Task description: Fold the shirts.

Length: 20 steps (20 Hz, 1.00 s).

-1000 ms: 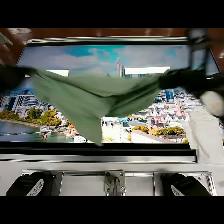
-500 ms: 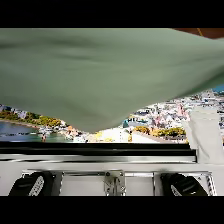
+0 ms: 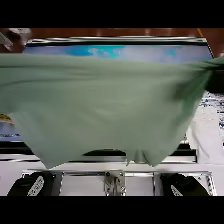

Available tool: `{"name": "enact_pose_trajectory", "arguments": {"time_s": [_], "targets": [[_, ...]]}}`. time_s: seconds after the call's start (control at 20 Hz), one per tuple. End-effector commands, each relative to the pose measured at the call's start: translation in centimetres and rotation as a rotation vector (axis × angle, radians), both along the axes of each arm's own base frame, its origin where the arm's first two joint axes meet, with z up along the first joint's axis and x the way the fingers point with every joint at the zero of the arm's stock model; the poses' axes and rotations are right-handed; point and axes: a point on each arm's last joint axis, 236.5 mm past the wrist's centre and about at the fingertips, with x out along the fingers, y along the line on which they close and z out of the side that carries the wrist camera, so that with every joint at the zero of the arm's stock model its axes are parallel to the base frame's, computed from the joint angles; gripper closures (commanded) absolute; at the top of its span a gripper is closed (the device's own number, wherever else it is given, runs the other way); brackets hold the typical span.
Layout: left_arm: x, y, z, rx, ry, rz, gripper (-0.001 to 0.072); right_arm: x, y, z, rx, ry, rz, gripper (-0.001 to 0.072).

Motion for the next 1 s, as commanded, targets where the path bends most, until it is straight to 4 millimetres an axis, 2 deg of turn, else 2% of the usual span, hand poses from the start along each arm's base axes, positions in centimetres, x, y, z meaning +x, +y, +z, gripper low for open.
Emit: {"name": "enact_pose_trajectory", "arguments": {"time_s": [0.0,0.1,0.2,0.3,0.45,0.6,0.65,0.7,0.75,0.8,0.9,0.95], "targets": [[6.1,1.0,-11.1,-0.039,0.274,-0.007,0.0667,6.3,0.7,-8.3,-0.125,0.196,-0.046,0.0648],[10.1,1.1,-17.4,-0.111,0.389,-0.009,0.0666,11.0,1.5,-13.9,-0.119,0.26,-0.086,0.0643],[13.5,0.5,-22.9,-0.174,0.473,-0.013,0.0666,15.3,1.7,-19.4,-0.05,0.292,-0.153,0.0643],[16.6,-0.5,-26.9,-0.2,0.513,-0.02,0.0666,18.7,2.4,-24.0,-0.007,0.304,-0.139,0.0643],[19.7,-3.0,-32.3,-0.214,0.561,-0.041,0.0666,20.9,3.1,-29.5,0.102,0.354,-0.165,0.0643],[19.5,-6.5,-38.1,-0.259,0.698,-0.083,0.0666,20.5,4.6,-33.7,0.204,0.447,-0.194,0.0642],[18.9,-7.3,-39.4,-0.281,0.748,-0.096,0.0647,20.4,5.1,-34.1,0.226,0.457,-0.194,0.0614],[18.4,-7.4,-39.9,-0.293,0.785,-0.102,0.0491,20.7,5.2,-33.6,0.231,0.444,-0.189,0.0407],[17.9,-6.8,-39.7,-0.304,0.815,-0.099,0.0242,20.7,5.2,-32.7,0.216,0.436,-0.172,0.0167],[17.2,-5.8,-38.8,-0.315,0.853,-0.102,0.011,20.7,4.8,-31.1,0.172,0.426,-0.14,0.0121],[15.0,-2.0,-35.8,-0.309,0.942,-0.099,0.0111,19.9,2.6,-26.5,0.039,0.394,-0.087,0.0121],[13.3,0.7,-33.9,-0.269,0.978,-0.084,0.0111,18.9,0.3,-23.8,-0.049,0.382,-0.084,0.0121]]}}
